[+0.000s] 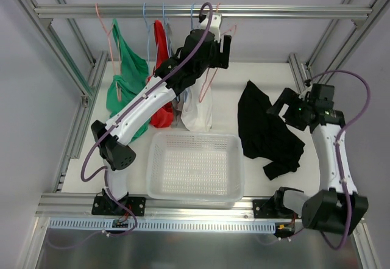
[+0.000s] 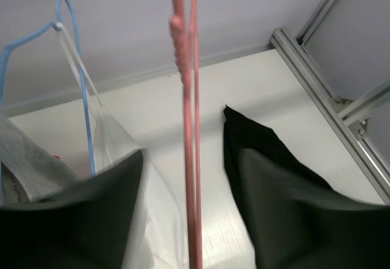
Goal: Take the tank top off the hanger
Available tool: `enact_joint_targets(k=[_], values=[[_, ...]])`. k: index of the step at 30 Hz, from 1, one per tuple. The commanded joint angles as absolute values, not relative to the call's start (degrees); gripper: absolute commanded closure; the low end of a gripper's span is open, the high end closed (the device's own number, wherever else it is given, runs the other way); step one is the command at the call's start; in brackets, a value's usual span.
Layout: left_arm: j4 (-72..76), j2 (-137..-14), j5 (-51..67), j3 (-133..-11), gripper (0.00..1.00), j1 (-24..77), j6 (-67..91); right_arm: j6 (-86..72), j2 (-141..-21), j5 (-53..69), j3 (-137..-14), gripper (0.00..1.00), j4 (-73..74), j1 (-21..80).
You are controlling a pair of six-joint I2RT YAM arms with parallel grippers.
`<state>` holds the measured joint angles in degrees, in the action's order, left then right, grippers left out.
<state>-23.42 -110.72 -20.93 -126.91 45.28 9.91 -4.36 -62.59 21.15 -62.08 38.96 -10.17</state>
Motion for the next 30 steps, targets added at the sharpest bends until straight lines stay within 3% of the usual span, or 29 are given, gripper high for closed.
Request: enact_joint_targets(k=[1, 2, 15, 19, 22, 23, 25, 26, 30], values=[[-24.17, -102.93, -19.16, -123.32, 0.20, 47.81, 12.30, -1.67, -71.94, 4.35, -66.00, 0.01, 41.31, -4.76], [-24.26, -100.74, -19.16, -122.53, 0.02, 48.33, 12.22, -2.10, -73.72, 2.74, -66.18, 0.00, 41.13, -3.88], [-23.56, -77.18, -23.64, -97.67, 0.01, 60.55, 17.31, -6.86, -101.05, -10.01, -68.46, 0.00, 36.91, 3.51], [-23.29, -70.50, -25.49, -91.68, 0.01, 63.28, 18.19, -7.21, -105.99, -7.48, -68.73, 0.01, 35.52, 3.52], [-23.29, -65.58, -24.53, -87.37, 0.01, 63.72, 19.07, -7.29, -106.62, -6.95, -67.60, 0.32, 33.68, 3.34], [-23.38, -62.78, -23.91, -85.01, 0.01, 63.98, 19.77, -7.21, -106.18, -6.60, -67.24, 0.50, 33.31, 3.17], [-23.29, -60.04, -21.54, -82.72, 0.01, 64.16, 19.95, -6.51, -104.51, -6.51, -67.24, 0.68, 33.22, 2.73], [-23.38, -57.33, -21.19, -80.27, 0.01, 64.16, 20.04, -6.24, -103.46, -5.98, -67.15, 0.97, 32.96, 2.55], [-23.55, -50.03, -21.62, -73.05, 0.01, 64.25, 19.51, -5.89, -93.98, -7.90, -66.71, 1.00, 32.96, 2.02]])
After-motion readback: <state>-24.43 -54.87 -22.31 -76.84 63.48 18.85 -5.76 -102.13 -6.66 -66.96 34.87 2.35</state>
